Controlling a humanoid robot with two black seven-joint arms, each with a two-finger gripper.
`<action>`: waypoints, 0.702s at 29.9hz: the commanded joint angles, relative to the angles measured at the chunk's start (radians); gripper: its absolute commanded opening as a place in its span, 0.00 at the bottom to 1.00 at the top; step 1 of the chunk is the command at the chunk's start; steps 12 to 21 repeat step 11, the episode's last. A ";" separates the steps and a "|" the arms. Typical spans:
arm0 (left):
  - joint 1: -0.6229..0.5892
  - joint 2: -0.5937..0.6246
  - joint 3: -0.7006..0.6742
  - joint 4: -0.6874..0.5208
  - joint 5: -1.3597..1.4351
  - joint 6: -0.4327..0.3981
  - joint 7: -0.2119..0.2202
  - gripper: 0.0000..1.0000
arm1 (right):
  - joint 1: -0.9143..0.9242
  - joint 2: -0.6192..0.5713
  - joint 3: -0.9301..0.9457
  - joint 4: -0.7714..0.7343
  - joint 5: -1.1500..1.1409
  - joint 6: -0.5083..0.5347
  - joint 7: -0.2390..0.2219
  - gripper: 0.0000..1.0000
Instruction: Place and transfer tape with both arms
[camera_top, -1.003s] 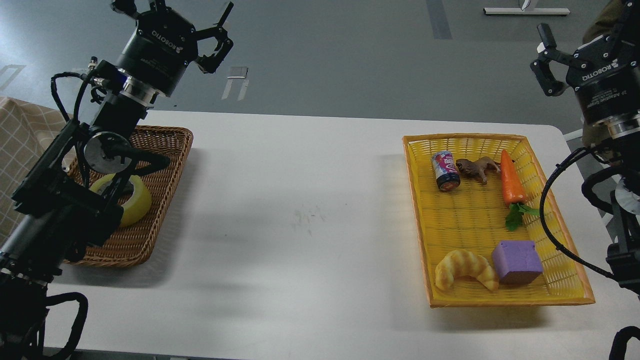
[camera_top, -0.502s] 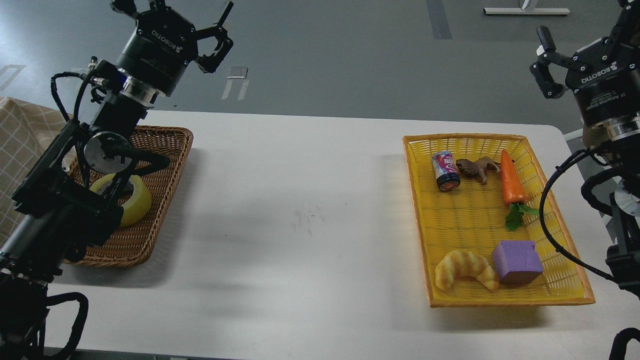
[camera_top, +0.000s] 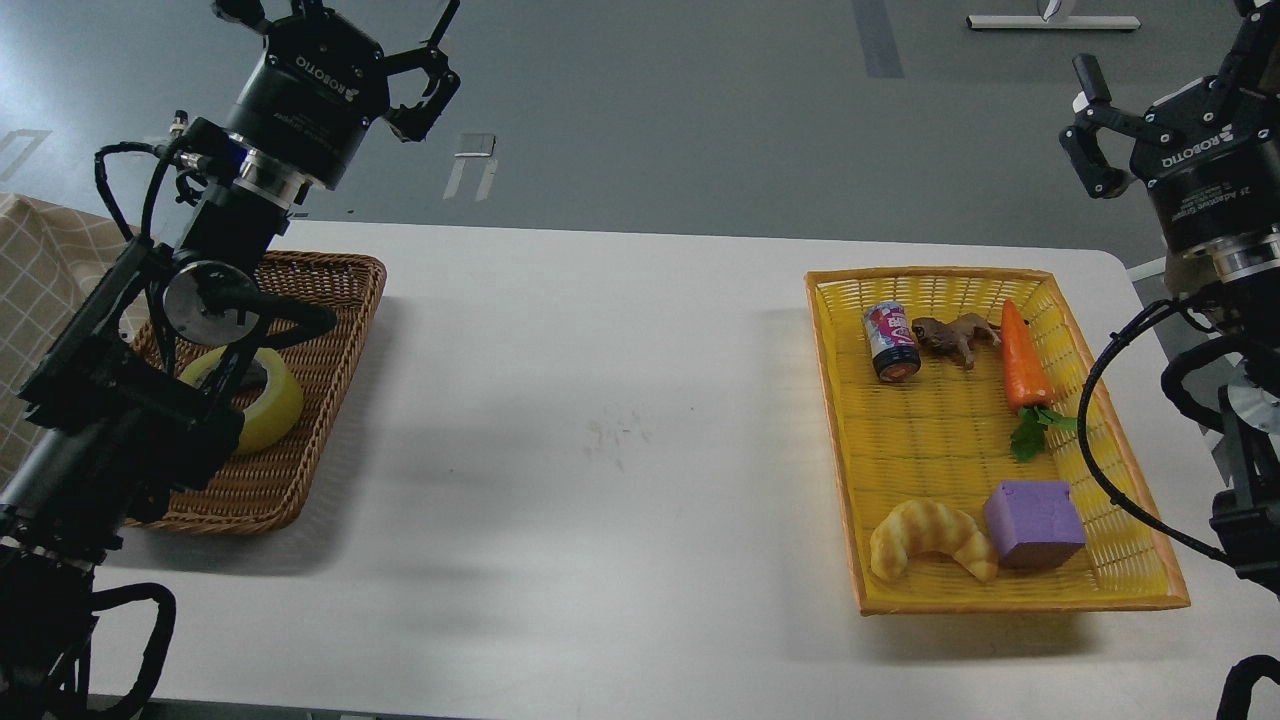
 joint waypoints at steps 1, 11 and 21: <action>0.002 -0.001 0.000 0.001 -0.001 0.000 0.000 0.98 | 0.000 0.007 0.004 0.000 0.000 0.000 0.000 1.00; 0.002 -0.002 -0.001 0.001 -0.001 0.000 0.000 0.98 | -0.003 0.012 0.009 0.000 0.000 0.000 0.000 1.00; 0.002 -0.002 -0.001 0.001 -0.001 0.000 0.000 0.98 | -0.003 0.012 0.009 0.000 0.000 0.000 0.000 1.00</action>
